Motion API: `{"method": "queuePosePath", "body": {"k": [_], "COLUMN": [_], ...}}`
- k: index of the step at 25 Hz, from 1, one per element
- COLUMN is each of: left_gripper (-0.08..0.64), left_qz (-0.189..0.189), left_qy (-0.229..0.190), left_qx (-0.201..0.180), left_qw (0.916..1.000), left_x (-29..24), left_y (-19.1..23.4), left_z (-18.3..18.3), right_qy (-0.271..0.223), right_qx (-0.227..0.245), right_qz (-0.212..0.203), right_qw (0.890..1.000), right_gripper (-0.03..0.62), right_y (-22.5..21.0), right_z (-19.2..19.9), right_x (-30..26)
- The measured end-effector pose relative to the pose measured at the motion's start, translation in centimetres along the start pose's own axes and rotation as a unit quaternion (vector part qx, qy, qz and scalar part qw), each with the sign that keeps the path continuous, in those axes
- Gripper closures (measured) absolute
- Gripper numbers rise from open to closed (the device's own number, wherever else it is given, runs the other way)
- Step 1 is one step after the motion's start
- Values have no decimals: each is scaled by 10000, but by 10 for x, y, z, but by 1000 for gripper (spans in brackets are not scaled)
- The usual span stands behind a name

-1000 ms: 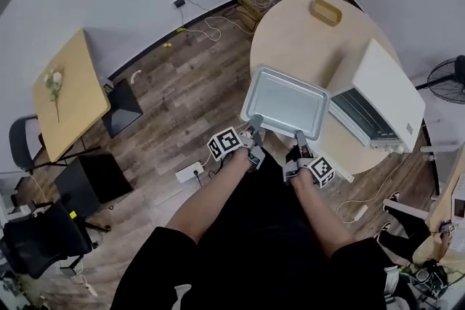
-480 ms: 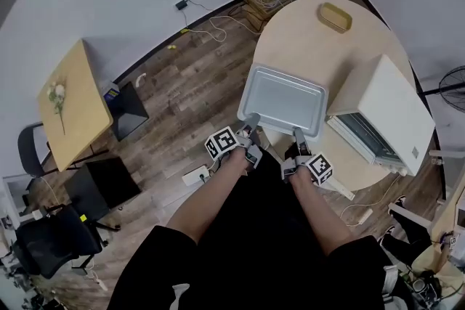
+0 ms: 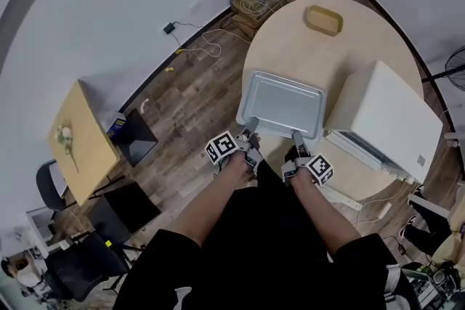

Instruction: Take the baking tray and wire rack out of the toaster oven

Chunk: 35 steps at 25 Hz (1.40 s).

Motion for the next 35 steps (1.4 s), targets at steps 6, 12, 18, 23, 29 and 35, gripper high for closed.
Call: {"method": "queuePosePath", "body": {"k": [6,12,18,23,29,35], "left_gripper": [476,471,463,463,460,419], "left_qz": [-216,-268,-418,-541,-722,-648], "left_qy": [267,512,969,1308,2278,3146], "left_qx": [-40,-144,-334,-527,-866,-1090], "left_qw": [9994,9982,9939,9885,9672,9407], "left_x": [-35,-75,-100,-110,-124,-128], "left_y": [11,28,36,42,45,49], "left_z": [1,-14,-16,-25,-24,-22], "right_qy": [-117,-283,-578,-678,-814,-1020], "right_qx": [-161,-266,-230,-358,-248,-428], "right_qz": [96,211,351,658,1296,1718], "right_qw": [9998,9990,9974,9949,9879,9789], "right_gripper": [488,488,488,491,492,494], "right_y": [-11,-18,-20,-20,-26,-33], "right_z": [-24,-41,-51,-49,-54,-50], "right_x": [-21,-55,-64,-74,-82,-84]}}
Point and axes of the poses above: the fingertips, and each gripper's own axes: x backward along the fingers, y to its left, z out of its underside, the point moved 4 cm from there along x, backward along the fingers, and after that the axes turned 14 degrees about -x, right-handed, at the moved point
